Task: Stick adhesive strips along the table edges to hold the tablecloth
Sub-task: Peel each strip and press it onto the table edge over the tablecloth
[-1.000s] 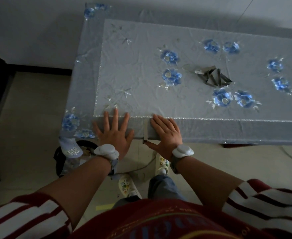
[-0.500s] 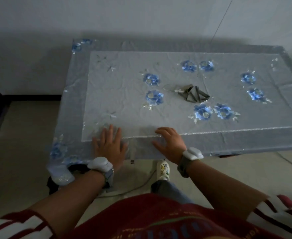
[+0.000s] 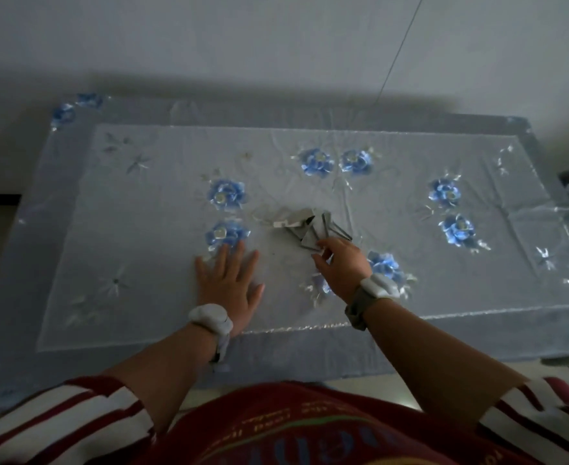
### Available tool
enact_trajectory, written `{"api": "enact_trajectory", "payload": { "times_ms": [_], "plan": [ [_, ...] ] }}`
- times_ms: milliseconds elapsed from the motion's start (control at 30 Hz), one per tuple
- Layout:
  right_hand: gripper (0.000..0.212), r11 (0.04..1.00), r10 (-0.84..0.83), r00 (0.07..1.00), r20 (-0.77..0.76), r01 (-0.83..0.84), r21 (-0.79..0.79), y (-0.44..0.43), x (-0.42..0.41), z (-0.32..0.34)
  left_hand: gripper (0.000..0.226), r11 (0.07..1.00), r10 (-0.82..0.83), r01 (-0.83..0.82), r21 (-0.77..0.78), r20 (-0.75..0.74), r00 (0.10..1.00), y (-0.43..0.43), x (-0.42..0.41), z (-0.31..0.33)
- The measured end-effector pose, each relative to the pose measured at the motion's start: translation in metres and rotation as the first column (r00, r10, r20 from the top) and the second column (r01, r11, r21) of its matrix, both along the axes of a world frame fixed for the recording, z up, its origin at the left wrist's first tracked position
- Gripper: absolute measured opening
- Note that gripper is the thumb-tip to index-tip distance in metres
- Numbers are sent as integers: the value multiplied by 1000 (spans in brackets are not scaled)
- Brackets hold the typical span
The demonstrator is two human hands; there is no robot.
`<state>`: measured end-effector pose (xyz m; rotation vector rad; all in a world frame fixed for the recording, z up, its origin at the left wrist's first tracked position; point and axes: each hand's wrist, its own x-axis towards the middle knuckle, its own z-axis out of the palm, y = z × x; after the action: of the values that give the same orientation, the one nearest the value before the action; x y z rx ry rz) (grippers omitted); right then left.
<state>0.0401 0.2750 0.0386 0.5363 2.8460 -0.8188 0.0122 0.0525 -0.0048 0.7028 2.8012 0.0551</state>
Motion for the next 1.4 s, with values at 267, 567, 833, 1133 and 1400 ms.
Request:
{"api": "enact_trajectory", "payload": {
  "times_ms": [267, 567, 833, 1133, 1400],
  "plan": [
    [10, 974, 214, 965, 151, -222, 38, 18, -27, -3, 63, 1000, 24, -24, -2, -48, 999, 1, 1, -4],
    [15, 952, 297, 952, -77, -301, -56, 44, -33, 23, 56, 984, 162, -162, 76, 16, 987, 15, 0, 6],
    [11, 881, 388, 869, -309, -448, -152, 45, -34, 49, 30, 475, 406, -640, 604, 495, 768, 57, -24, 63],
    [9, 843, 465, 811, -355, -528, -102, 31, -32, 54, 8, 219, 82, -845, 488, 854, 515, 66, -30, 94],
    [13, 899, 345, 875, -341, -412, -150, 28, -45, 63, 17, 436, 247, -684, 585, 653, 716, 47, -36, 97]
  ]
}}
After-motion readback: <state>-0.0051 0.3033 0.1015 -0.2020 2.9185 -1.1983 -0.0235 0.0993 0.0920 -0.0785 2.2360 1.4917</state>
